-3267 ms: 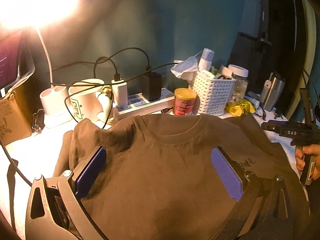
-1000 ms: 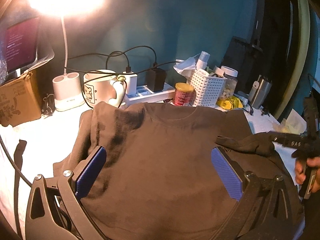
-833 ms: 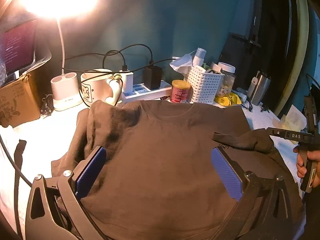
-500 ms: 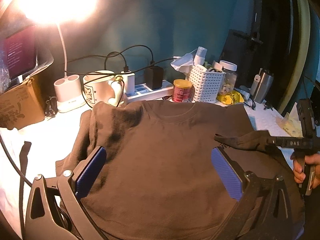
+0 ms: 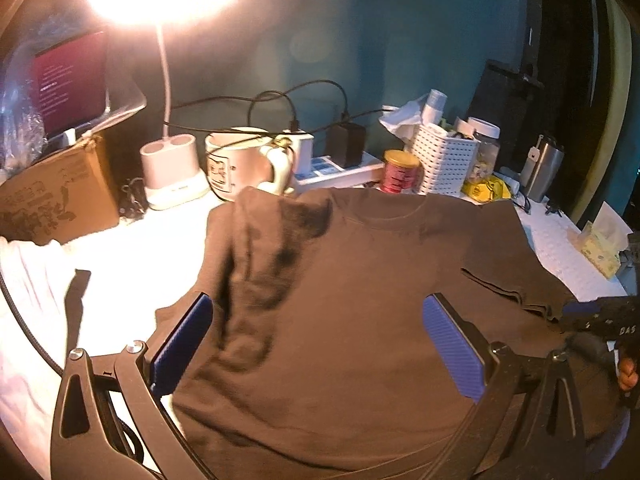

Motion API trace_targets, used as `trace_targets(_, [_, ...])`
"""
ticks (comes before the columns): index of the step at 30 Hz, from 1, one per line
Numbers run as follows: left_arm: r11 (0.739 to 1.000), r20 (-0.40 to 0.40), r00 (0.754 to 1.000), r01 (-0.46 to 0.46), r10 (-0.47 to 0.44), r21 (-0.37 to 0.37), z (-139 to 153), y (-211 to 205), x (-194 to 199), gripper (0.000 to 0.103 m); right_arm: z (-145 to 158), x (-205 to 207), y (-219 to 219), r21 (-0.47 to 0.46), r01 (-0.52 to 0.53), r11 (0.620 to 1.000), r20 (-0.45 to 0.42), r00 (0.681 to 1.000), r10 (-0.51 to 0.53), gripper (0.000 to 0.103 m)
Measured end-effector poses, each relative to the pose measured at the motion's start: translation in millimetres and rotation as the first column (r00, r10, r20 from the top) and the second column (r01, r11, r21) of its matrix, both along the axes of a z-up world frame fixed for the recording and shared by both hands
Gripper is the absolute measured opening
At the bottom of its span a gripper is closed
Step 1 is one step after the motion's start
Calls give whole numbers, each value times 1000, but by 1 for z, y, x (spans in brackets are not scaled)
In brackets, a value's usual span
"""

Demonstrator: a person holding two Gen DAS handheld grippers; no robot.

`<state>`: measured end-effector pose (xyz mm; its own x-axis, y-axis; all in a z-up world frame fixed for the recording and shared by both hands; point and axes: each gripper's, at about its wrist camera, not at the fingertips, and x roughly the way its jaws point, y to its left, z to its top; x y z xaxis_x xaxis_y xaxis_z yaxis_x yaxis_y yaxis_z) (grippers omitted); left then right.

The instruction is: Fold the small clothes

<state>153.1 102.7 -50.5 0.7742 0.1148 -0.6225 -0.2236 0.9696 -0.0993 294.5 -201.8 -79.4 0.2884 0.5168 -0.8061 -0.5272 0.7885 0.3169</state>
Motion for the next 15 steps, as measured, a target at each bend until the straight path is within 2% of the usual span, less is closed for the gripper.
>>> trace_targets(8, [999,-11,999,-39,38,-27,-2,63,-4,101,18,-4,29,2,24,1000,76,997,-24,61])
trace_targets(15, [996,-55,998,-21,16,-92,-19,106,8,77,19,-7,51,-23,35,999,87,996,-33,61])
